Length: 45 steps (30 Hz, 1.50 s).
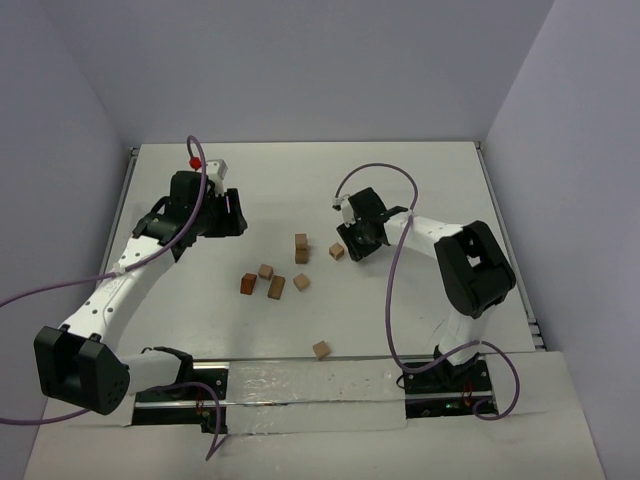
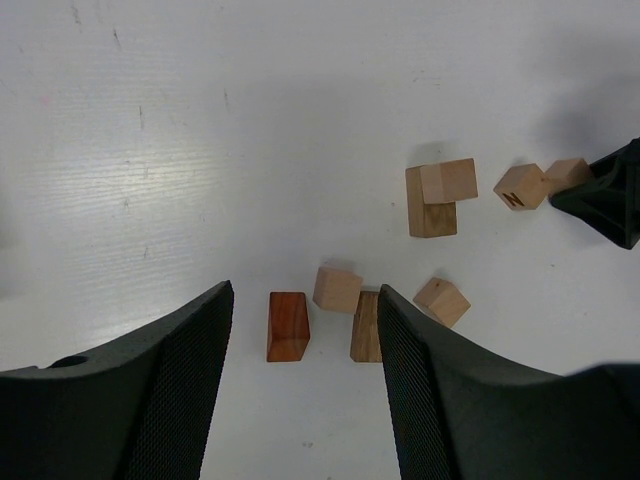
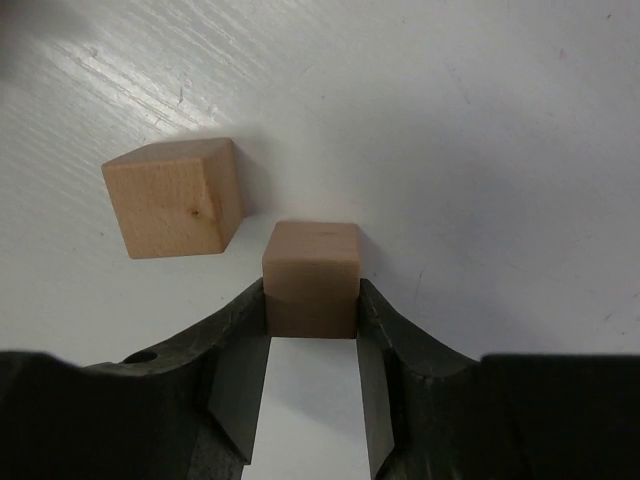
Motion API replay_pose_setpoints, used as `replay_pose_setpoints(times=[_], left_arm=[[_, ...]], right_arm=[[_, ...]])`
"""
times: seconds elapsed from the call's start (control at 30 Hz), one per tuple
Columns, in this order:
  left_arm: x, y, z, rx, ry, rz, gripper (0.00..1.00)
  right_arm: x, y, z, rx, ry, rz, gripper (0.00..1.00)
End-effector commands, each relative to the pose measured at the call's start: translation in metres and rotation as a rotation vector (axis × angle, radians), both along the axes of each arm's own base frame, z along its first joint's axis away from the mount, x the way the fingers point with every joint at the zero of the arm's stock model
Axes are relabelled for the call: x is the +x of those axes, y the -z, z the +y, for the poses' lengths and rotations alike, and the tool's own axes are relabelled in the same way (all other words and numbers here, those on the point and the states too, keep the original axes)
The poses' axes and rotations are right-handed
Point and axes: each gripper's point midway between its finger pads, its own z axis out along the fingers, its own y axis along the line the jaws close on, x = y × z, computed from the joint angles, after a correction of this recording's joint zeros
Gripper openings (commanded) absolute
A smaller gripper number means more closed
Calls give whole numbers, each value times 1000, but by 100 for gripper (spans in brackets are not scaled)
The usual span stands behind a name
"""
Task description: Build the wood block tower
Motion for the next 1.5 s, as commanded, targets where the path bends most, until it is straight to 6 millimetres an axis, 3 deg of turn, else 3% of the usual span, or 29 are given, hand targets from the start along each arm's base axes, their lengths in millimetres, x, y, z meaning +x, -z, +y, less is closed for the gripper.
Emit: replay_pose_setpoints(times=[0.0,0.03,0.07,0.2,0.3,0.37,0.57,0.73,0.97,1.3,1.47], left_arm=[[9,-7,-2,-16,1,-47,66],[9,-7,-1,-14,-2,-47,66],[10,-7,0,-9,-10,-48,66],[13,-10,7,6,-52,-59,66],[18,-11,17,28,-109,-70,68],[21,-11,22,38,-138,-72,68],[27,-20,34,69,-183,-89,68],[24,-19,46,90,-213,-95,68],[24,-18,57,64,-247,-101,68],[33,-28,53,15,-195,-99,68],[36,-44,41,-32,-126,-131,68]], right_arm=[[7,-27,14,51,-29,-54,13],[3,-33,14,59,-28,-56,2],[-2,-42,15,73,-32,-55,0],[-16,-82,22,144,-5,-76,0],[-15,-132,21,178,222,-162,0],[-21,-144,27,121,265,-209,0],[-64,-124,78,102,296,-71,0],[-66,-114,93,17,424,-116,0],[-85,-111,143,52,396,-56,0],[-66,-98,168,109,475,-6,0],[-51,-92,165,130,509,13,0]])
